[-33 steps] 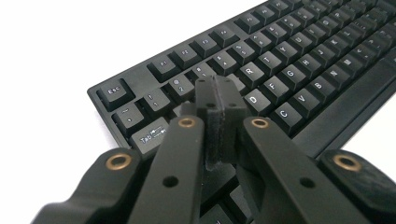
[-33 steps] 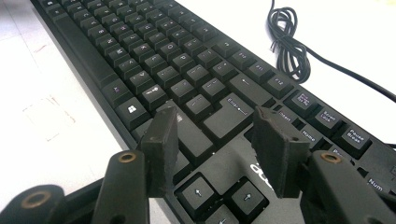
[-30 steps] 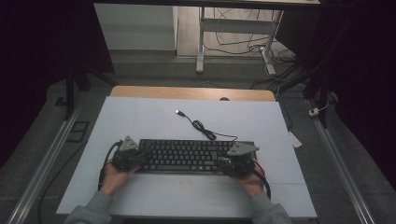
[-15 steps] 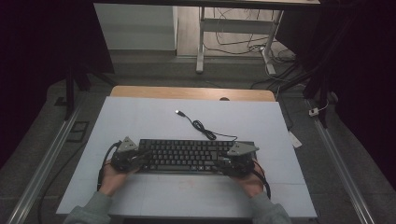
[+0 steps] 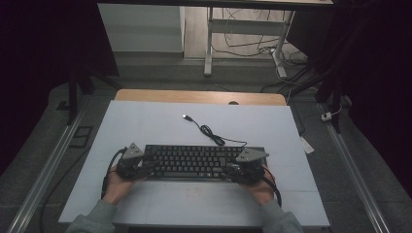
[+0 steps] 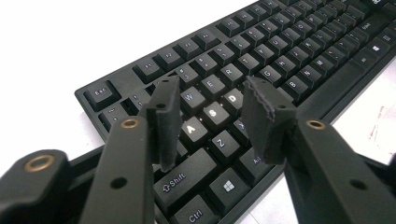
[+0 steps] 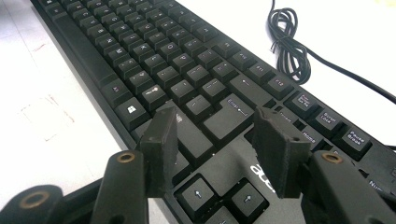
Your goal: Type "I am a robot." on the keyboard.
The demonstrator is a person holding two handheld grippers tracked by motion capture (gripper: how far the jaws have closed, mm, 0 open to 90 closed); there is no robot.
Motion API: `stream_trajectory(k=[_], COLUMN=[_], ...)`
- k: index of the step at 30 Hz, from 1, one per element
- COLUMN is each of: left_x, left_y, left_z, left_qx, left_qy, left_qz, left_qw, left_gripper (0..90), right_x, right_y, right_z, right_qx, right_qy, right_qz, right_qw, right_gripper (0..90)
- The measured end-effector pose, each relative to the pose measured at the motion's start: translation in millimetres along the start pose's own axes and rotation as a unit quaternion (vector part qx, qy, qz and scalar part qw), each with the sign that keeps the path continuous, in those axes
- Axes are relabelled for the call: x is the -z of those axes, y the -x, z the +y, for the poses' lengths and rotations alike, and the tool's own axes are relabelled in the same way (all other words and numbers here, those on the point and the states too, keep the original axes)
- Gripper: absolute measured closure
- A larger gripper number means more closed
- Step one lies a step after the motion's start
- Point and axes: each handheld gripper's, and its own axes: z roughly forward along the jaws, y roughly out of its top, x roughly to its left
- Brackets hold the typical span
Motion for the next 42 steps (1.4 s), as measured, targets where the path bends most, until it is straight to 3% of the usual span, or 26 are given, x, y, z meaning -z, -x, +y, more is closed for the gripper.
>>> stream_trajectory(k=[20,42], left_x=[-0.9,-3.3], left_y=[0.7,-2.0], left_z=[1.1,15.5], left_qx=[0.002,0.006], left_qy=[-0.002,0.012], left_qz=[-0.002,0.000], left_qw=[1.0000,0.9999], left_gripper=[49.3,48.9], right_x=[0.0,-0.2], right_y=[0.0,-0.1], right_z=[0.4,1.4], right_qx=[0.004,0.002], right_qy=[-0.001,0.002], right_qz=[-0.002,-0.002], right_qw=[1.0000,1.0000], right_gripper=[50.3,50.3])
